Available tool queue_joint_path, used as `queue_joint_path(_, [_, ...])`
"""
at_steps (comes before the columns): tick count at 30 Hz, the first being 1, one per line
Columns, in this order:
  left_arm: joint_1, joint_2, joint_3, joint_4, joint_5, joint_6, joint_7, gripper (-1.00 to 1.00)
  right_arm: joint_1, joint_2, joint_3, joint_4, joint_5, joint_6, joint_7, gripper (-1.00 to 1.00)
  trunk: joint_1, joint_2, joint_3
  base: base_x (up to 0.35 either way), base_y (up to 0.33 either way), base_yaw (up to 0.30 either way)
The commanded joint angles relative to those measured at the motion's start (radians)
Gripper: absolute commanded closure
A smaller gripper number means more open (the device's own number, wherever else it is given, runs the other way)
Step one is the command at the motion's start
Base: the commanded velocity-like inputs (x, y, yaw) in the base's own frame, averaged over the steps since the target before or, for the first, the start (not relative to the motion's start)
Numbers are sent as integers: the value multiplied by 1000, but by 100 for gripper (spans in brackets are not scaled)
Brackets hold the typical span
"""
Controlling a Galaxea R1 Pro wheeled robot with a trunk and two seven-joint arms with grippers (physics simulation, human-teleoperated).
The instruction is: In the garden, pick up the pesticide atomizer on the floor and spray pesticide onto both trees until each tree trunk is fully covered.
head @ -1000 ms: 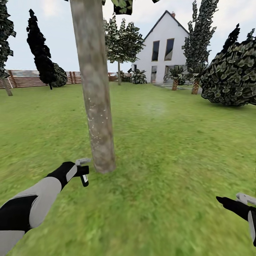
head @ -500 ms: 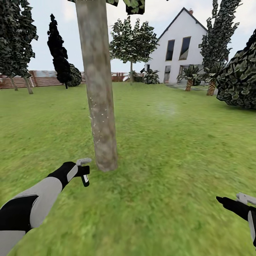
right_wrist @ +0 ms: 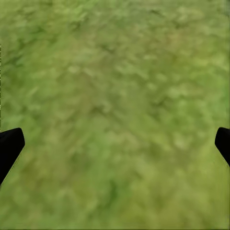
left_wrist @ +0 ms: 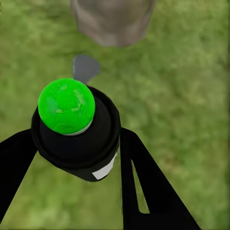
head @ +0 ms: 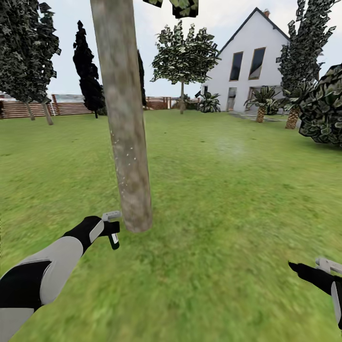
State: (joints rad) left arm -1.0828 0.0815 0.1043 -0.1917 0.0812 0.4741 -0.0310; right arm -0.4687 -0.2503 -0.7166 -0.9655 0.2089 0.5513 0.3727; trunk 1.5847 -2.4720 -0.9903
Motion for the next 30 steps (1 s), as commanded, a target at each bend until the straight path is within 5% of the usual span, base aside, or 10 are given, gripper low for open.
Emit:
queue_joint_path(1, [0, 0, 5, -1, 8, 6, 0, 100, -1, 0, -3, -1, 10, 3, 9, -100, 0, 0, -1, 249, -242, 217])
queue_joint_path(10, [-1, 0, 5, -1, 8, 6, 0, 100, -1, 0, -3, -1, 10, 3, 9, -100, 0, 0, -1, 236, -223, 246])
queue_joint_path(30, [-1, 0, 5, -1, 8, 8, 0, 100, -1, 0, -3, -1, 10, 3, 9, -100, 0, 0, -1, 29, -231, 155])
